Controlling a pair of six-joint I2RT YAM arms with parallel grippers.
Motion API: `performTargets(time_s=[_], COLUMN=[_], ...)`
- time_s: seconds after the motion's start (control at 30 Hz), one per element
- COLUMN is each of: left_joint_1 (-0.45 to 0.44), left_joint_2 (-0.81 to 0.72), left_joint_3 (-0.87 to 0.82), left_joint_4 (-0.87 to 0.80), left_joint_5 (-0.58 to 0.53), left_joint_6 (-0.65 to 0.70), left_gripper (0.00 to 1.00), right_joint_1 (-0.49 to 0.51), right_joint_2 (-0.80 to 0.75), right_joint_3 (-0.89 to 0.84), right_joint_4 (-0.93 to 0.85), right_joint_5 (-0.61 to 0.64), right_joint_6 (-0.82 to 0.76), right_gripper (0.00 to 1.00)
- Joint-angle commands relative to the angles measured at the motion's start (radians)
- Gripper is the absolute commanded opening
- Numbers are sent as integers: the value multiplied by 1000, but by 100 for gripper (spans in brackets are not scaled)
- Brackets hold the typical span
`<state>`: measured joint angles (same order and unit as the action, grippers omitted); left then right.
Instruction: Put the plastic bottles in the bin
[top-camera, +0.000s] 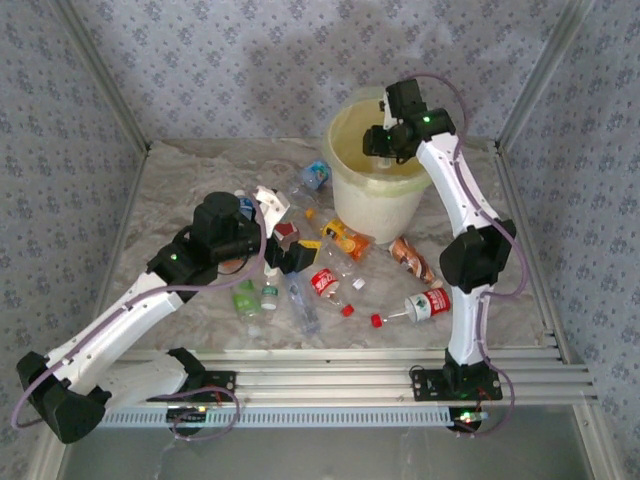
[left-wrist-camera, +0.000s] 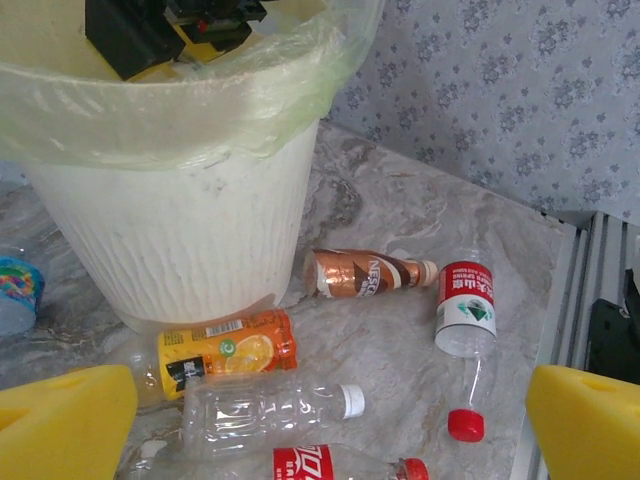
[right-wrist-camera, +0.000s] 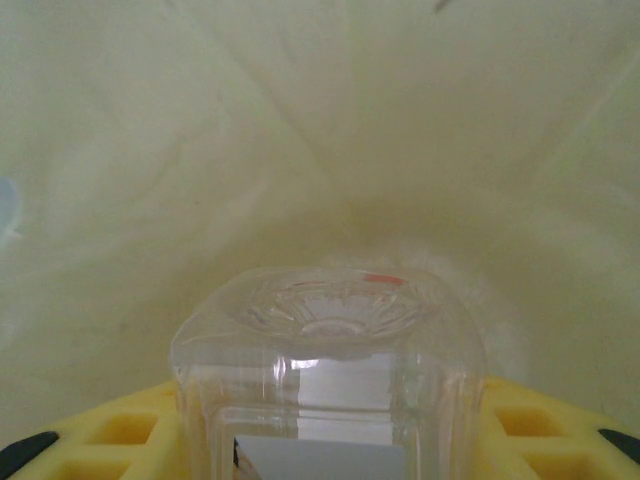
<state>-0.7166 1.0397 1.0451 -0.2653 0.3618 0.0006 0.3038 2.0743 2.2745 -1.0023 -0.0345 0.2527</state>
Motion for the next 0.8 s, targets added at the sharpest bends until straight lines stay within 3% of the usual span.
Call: performTargets(time_s=[0.0,0.13,0.77], left_joint_1=[-4,-5,-7], left_joint_2=[11,14,35], left_joint_3=[45,44,49], left_joint_4=[-9,-8,-14], left_joint_5=[40,40,55], left_joint_6=[17,18,16], left_gripper=[100,100,100], right_joint_1=[-9,-5,10], right_joint_2=[40,62,19], right_joint_3=[53,43,77], right_joint_4=[-99,-122,-111], right_joint_5=[9,20,10], right_joint_6=[-18,-18,7], right_gripper=[48,50,79])
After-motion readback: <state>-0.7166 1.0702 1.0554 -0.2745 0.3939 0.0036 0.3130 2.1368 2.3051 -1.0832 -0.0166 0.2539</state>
